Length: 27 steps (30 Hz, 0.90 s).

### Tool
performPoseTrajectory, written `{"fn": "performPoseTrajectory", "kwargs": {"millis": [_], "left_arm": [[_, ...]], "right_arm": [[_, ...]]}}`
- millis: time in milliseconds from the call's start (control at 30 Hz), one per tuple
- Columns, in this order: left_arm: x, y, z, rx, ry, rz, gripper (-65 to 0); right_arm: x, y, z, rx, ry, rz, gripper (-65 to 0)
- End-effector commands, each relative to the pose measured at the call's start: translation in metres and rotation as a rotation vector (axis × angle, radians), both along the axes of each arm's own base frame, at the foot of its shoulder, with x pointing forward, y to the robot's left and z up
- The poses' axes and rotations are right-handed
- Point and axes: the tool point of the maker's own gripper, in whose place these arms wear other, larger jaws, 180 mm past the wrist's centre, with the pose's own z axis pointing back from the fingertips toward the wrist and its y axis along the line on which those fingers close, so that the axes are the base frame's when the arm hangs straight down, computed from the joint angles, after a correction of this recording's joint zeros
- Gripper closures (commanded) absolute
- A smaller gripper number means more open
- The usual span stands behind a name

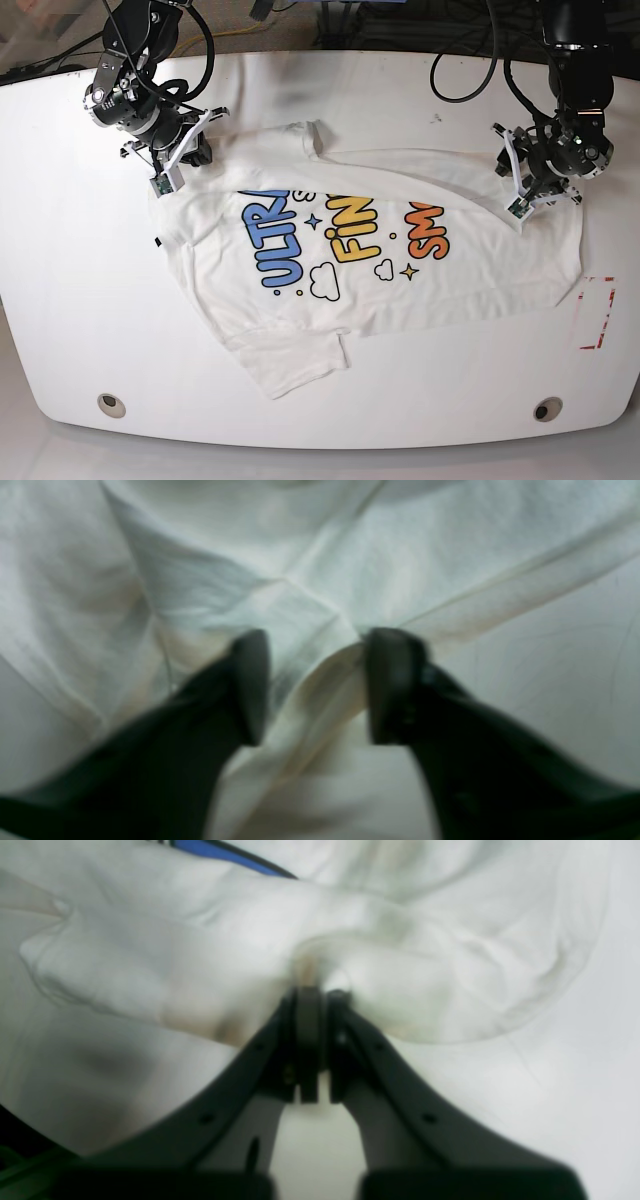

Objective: Fold the T-shirt properly
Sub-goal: 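Release and regrasp the shirt edge with the left gripper, then pull the held edge away from the right gripper with the left gripper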

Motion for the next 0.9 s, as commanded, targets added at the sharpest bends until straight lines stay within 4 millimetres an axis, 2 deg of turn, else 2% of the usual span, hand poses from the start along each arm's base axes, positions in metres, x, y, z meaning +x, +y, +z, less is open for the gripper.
{"fn": "performPoseTrajectory", "kwargs": {"millis": [0, 100, 167, 467, 600, 767, 867], "left_arm": [[0.007, 0.006, 0.009, 0.013, -0.029, 0.003, -13.1], [0.007, 0.006, 0.009, 0.014, -0.029, 0.004, -2.4], [0.008, 0.006, 0.010, 0.013, -0.031, 0.003, 0.0], [0.008, 0.035, 0.030, 0.035, -0.093, 0.086, 0.0], [0.007, 0.040, 0.038, 0.047, -0.113, 0.097, 0.0], [-0.006, 0.053, 0.035, 0.059, -0.098, 0.133, 0.0], [-0.014, 0.054, 0.046, 0.078, -0.124, 0.134, 0.0]], "right_arm": [[0.008, -0.001, 0.010, 0.002, -0.044, 0.000, 0.0], [0.008, -0.001, 0.010, 0.002, -0.044, 0.000, 0.0], [0.008, -0.001, 0.010, 0.002, -0.044, 0.000, 0.0], [0.008, -0.002, 0.010, -0.001, -0.043, 0.000, 0.0], [0.008, -0.001, 0.010, 0.000, -0.043, 0.000, 0.0], [0.008, -0.001, 0.010, 0.002, -0.044, 0.000, 0.0], [0.008, -0.001, 0.010, 0.002, -0.044, 0.000, 0.0]]}}
